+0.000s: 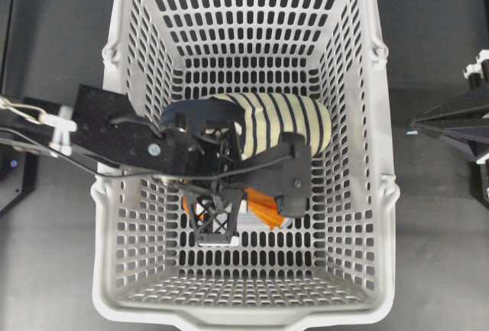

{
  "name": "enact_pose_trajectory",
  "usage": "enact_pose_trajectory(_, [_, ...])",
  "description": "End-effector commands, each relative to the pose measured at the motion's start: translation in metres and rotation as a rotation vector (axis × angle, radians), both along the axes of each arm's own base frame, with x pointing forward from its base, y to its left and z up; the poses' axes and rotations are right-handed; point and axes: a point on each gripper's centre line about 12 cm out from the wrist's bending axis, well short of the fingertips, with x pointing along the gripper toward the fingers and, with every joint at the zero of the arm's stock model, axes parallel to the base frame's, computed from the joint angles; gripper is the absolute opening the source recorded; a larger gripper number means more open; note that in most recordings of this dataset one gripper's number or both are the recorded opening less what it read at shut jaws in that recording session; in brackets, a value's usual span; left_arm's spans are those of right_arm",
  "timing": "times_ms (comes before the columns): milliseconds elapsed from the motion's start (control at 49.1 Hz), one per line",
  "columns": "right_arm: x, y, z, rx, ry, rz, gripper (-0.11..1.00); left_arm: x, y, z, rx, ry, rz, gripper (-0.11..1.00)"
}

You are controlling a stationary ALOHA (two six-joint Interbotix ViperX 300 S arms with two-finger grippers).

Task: Pick up the orange cloth from the shopping basket with the left arm.
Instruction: 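Lift the orange cloth upward with the left gripper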

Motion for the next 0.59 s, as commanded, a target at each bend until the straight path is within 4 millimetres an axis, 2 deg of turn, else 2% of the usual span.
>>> enact_pose_trajectory(0, [0.001, 0.0, 0.002, 0.006, -0.006, 0.0, 0.0, -0.002, 0.001, 0.059, -0.007, -0.072, 0.002, 0.1])
enact_pose_trajectory(224, [0.0, 0.0, 0.003, 0.006, -0.011, 0.0, 0.0, -0.013, 0.005, 0.146, -0.011, -0.109, 0.018, 0.1])
enact_pose_trajectory(285, [0.0, 0.0, 0.004, 0.006, -0.015, 0.0, 0.0, -0.017, 0.005, 0.163, -0.014, -0.113, 0.021, 0.1])
enact_pose_trajectory(367, [-0.001, 0.0, 0.005, 0.007, -0.02, 0.0, 0.0, -0.021, 0.007, 0.179, -0.015, -0.111, 0.025, 0.1])
enact_pose_trajectory(571, [-0.004, 0.001, 0.008, 0.007, -0.037, 0.004, 0.0, -0.018, 0.007, 0.176, -0.009, -0.069, 0.028, 0.1])
